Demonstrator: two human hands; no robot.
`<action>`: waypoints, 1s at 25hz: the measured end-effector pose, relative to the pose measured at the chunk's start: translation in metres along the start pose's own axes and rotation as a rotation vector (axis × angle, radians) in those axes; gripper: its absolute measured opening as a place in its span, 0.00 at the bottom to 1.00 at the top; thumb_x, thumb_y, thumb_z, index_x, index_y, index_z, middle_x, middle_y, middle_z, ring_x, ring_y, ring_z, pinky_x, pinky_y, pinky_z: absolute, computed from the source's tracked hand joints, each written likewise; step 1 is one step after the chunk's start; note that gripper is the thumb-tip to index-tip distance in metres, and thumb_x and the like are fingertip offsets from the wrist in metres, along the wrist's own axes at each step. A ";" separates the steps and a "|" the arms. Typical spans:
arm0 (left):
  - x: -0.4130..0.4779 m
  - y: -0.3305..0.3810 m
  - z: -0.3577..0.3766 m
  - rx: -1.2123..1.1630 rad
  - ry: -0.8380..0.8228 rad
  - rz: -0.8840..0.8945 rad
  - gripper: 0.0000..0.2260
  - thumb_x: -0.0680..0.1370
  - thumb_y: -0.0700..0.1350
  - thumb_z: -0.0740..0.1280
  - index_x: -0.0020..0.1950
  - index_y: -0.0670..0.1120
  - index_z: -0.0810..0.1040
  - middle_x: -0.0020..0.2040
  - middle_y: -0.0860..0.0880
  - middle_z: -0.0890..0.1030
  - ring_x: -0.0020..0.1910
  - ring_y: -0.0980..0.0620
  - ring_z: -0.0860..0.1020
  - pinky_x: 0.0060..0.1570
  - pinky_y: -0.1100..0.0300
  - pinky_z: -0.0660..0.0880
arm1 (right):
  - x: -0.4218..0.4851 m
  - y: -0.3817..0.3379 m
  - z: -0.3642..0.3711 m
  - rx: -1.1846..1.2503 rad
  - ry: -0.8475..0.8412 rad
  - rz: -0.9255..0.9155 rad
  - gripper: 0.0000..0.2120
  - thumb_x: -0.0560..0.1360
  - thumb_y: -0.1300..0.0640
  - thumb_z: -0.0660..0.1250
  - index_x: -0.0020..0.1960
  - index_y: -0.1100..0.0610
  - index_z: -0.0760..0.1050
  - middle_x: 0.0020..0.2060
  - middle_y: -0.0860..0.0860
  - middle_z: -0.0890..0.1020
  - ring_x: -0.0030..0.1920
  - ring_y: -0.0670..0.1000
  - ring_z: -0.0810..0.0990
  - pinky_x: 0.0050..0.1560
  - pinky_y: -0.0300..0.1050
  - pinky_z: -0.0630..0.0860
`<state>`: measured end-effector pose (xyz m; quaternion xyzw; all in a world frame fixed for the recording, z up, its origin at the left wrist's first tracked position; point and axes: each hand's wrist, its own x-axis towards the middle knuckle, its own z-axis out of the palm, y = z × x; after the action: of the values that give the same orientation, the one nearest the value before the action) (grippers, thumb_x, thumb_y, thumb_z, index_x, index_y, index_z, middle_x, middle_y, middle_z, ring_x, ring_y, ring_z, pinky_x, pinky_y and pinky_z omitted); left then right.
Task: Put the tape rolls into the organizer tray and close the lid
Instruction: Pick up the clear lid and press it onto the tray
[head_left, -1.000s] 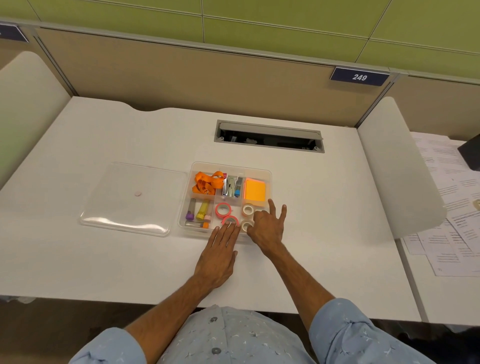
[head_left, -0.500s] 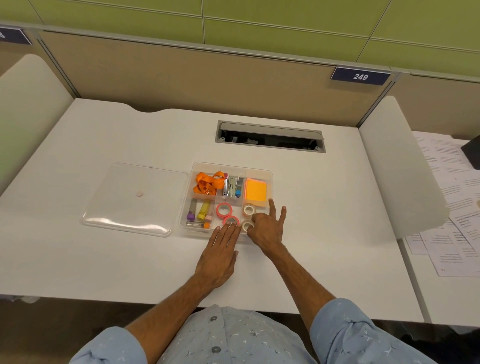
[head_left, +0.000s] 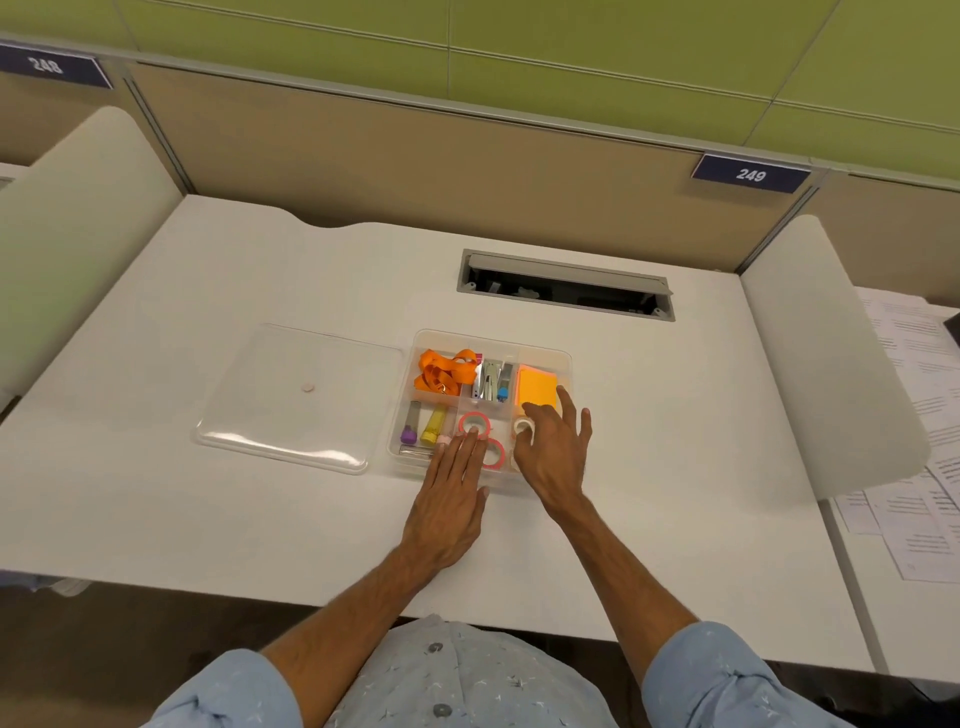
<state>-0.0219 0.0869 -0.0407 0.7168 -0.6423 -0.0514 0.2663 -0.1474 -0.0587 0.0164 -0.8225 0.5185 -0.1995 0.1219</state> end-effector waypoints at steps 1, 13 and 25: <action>-0.001 -0.009 -0.005 -0.010 0.012 -0.029 0.30 0.84 0.49 0.64 0.84 0.41 0.61 0.82 0.38 0.68 0.83 0.37 0.64 0.79 0.38 0.63 | 0.000 -0.010 0.003 0.017 -0.006 -0.026 0.17 0.77 0.56 0.69 0.65 0.54 0.82 0.66 0.54 0.83 0.81 0.58 0.64 0.80 0.70 0.52; -0.041 -0.193 -0.104 0.163 0.061 -0.252 0.28 0.86 0.50 0.56 0.86 0.41 0.59 0.86 0.39 0.61 0.85 0.38 0.59 0.83 0.36 0.57 | -0.029 -0.176 0.088 0.036 -0.189 -0.361 0.25 0.74 0.58 0.71 0.72 0.55 0.76 0.70 0.55 0.79 0.79 0.59 0.66 0.76 0.69 0.63; -0.086 -0.268 -0.126 0.161 -0.205 -0.298 0.33 0.82 0.45 0.70 0.84 0.40 0.63 0.84 0.37 0.64 0.82 0.35 0.66 0.79 0.35 0.63 | -0.054 -0.247 0.139 -0.122 -0.426 -0.446 0.14 0.75 0.61 0.74 0.60 0.57 0.79 0.64 0.56 0.81 0.61 0.59 0.79 0.64 0.61 0.77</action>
<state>0.2554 0.2166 -0.0764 0.8141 -0.5548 -0.1114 0.1305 0.0938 0.0960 -0.0172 -0.9451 0.2989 -0.0128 0.1314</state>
